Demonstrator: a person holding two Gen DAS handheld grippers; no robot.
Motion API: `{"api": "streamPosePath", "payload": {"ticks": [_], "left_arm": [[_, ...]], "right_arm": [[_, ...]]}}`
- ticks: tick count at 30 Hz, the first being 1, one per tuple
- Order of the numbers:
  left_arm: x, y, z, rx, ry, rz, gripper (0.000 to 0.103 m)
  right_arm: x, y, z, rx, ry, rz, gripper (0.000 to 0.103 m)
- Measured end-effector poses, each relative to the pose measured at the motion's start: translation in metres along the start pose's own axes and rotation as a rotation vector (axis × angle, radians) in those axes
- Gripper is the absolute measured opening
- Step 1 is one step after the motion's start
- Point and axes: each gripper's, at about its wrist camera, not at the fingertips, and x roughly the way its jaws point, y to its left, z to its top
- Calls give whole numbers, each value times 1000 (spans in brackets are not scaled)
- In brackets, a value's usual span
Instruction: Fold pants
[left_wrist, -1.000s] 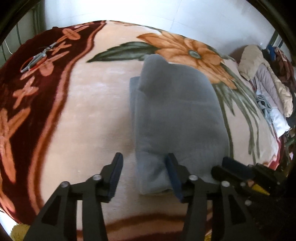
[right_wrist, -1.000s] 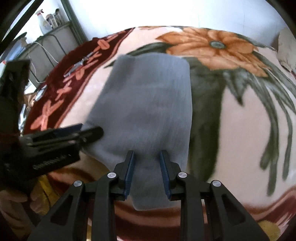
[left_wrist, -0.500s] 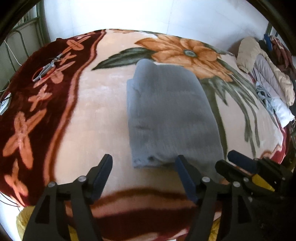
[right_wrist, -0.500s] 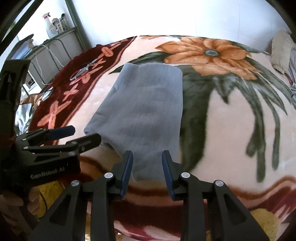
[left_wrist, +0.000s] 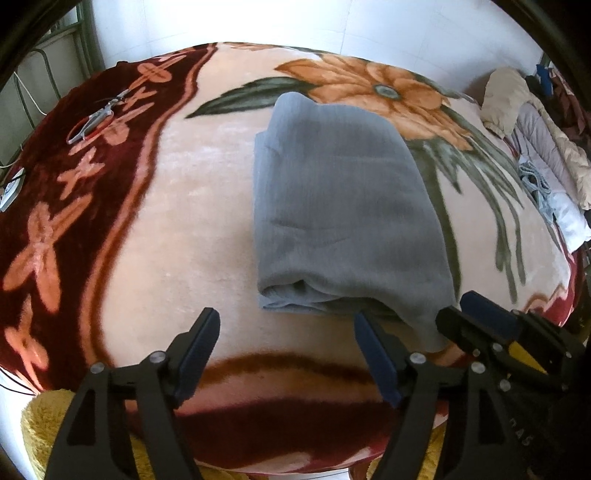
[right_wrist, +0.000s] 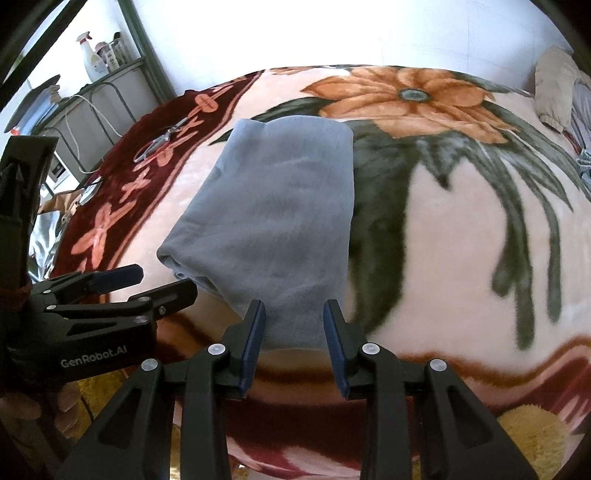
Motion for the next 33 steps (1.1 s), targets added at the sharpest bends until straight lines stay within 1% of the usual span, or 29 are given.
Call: {"api": "streamPosePath", "payload": {"ticks": [10,33], "left_arm": [[2,2,-1,-14,2,5,79],[4,0,-2,7,4,25,79]], "right_arm": [[2,-1,-1,6,4,6,33],[2,0,-1,6,5,4,33]]}}
